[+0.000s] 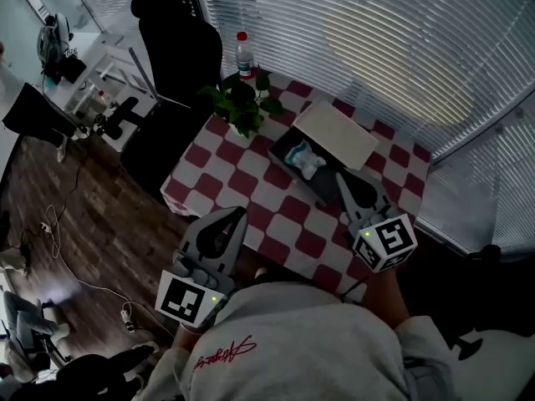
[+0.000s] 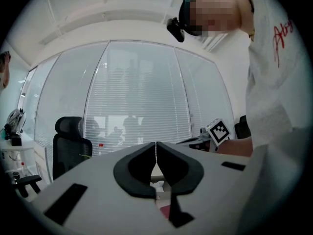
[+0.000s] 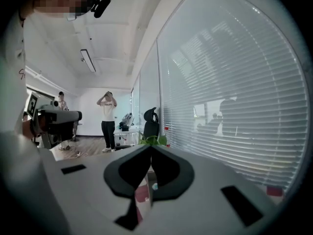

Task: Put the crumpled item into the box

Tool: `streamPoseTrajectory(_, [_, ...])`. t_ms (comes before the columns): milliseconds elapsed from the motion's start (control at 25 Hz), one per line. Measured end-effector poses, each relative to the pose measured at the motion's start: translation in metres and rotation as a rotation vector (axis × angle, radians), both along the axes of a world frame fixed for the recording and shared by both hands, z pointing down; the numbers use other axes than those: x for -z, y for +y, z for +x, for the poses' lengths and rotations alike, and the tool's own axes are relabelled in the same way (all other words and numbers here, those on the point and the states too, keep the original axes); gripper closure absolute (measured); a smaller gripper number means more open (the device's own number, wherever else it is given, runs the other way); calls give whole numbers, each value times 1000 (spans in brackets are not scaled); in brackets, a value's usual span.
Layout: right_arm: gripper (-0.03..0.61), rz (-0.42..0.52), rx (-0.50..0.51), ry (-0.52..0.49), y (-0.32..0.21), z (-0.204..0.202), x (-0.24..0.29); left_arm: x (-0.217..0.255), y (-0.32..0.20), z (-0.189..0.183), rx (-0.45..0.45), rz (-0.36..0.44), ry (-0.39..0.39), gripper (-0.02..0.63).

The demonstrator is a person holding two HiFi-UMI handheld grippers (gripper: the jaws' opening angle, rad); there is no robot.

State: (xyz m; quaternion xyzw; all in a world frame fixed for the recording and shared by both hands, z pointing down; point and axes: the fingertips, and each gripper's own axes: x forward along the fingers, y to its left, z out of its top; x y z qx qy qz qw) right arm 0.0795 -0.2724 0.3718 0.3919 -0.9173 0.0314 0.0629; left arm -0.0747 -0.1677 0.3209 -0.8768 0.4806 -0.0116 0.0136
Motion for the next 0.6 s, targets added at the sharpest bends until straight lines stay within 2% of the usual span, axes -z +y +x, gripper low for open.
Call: streamPoseTrajectory(600, [565, 50, 1, -58, 23, 11, 26, -2, -14, 16, -55, 6, 5, 594])
